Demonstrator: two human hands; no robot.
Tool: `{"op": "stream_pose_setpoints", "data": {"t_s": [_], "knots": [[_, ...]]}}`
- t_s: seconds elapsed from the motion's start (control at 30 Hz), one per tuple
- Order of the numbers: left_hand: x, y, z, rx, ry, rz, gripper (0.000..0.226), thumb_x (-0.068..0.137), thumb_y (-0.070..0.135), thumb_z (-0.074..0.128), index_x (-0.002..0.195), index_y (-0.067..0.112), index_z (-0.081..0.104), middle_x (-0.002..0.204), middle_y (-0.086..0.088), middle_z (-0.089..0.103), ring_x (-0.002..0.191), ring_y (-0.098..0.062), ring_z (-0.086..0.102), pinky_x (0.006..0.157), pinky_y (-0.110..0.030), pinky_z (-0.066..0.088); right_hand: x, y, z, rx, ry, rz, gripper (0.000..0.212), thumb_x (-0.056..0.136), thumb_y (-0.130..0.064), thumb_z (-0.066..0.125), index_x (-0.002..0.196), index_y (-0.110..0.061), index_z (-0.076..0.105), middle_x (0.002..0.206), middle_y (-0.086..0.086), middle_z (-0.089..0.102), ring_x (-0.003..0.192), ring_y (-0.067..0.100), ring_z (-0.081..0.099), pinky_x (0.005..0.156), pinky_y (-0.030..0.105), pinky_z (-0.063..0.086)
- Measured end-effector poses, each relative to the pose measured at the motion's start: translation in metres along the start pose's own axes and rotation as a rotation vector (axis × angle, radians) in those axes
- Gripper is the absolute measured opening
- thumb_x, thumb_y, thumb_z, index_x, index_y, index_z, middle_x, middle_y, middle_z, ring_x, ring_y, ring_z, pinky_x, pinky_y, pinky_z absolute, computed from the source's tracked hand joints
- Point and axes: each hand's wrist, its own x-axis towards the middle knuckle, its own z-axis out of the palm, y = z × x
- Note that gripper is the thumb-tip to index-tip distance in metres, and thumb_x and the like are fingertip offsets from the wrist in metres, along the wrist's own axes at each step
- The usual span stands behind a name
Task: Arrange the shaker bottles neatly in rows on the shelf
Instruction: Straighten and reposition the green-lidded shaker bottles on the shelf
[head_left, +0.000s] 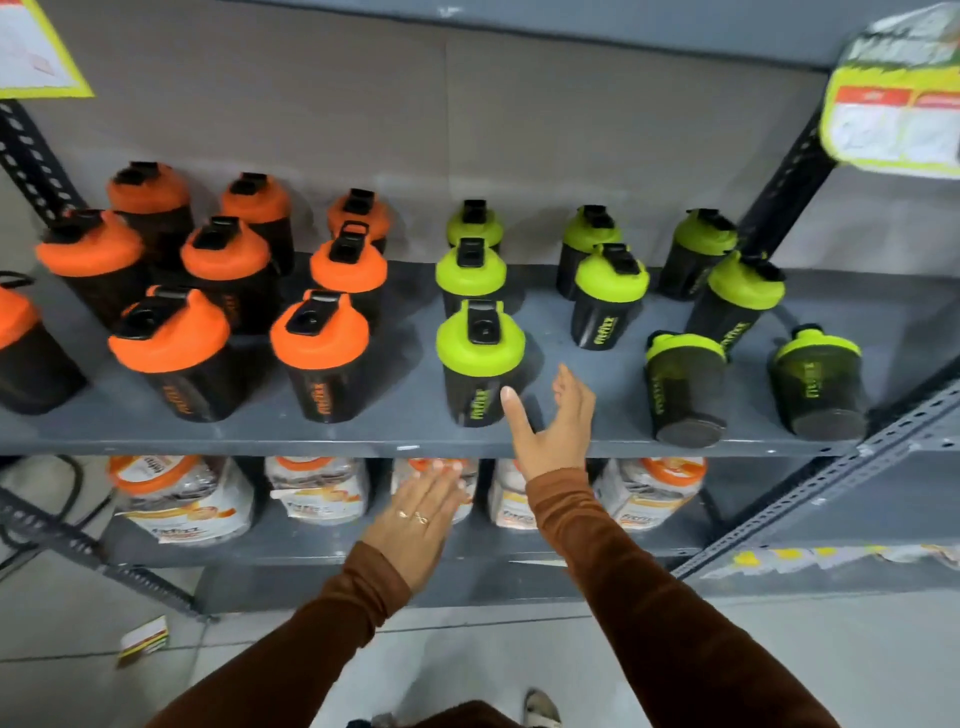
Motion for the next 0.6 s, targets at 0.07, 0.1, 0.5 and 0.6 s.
{"op": "stream_pose_setpoints", "data": {"t_s": [0.07,0.1,0.5,0.6], "knots": [[0.035,0.033,0.002,-0.009,0.010,0.081,0.041,0.084,0.006,0.035,0.124,0.003,0.041,0.131,-0.015,0.054,0.126,-0.030,0.035,0.108,-0.038,0.018,0.026,0.015,-0.032,-0.165,0.055,-0.196,0.056,0.077,-0.043,0.058,0.114,0.000,0.056,0.114,0.023,0.056,0.111,0.022,0.044,0.099,0.030,0.034],[0.053,0.048,0.001,-0.001,0.008,0.096,0.040,0.085,0.009,0.035,0.123,0.004,0.041,0.128,-0.013,0.058,0.124,-0.029,0.039,0.107,-0.038,0.020,0.041,0.023,-0.047,-0.250,0.108,-0.281,0.046,0.078,-0.037,0.056,0.105,0.000,0.060,0.106,0.024,0.060,0.105,0.022,0.043,0.096,0.031,0.034],[0.142,0.087,0.016,0.060,-0.244,-0.251,0.058,0.077,0.042,0.035,0.108,0.002,0.063,0.113,-0.015,0.067,0.102,-0.029,0.065,0.089,-0.036,0.048,0.123,0.054,-0.113,-1.038,-0.039,0.129,0.072,0.083,-0.020,0.063,0.141,-0.011,0.021,0.148,0.028,0.024,0.125,0.050,0.034,0.103,0.060,0.027],[0.143,0.087,0.016,0.061,-0.256,-0.273,0.056,0.077,0.040,0.036,0.108,0.002,0.063,0.112,-0.015,0.068,0.101,-0.029,0.065,0.082,-0.041,0.053,0.132,0.059,-0.119,-1.084,-0.009,0.084,0.071,0.083,-0.014,0.060,0.141,-0.007,0.021,0.134,0.034,0.042,0.111,0.045,0.047,0.093,0.049,0.039]]}}
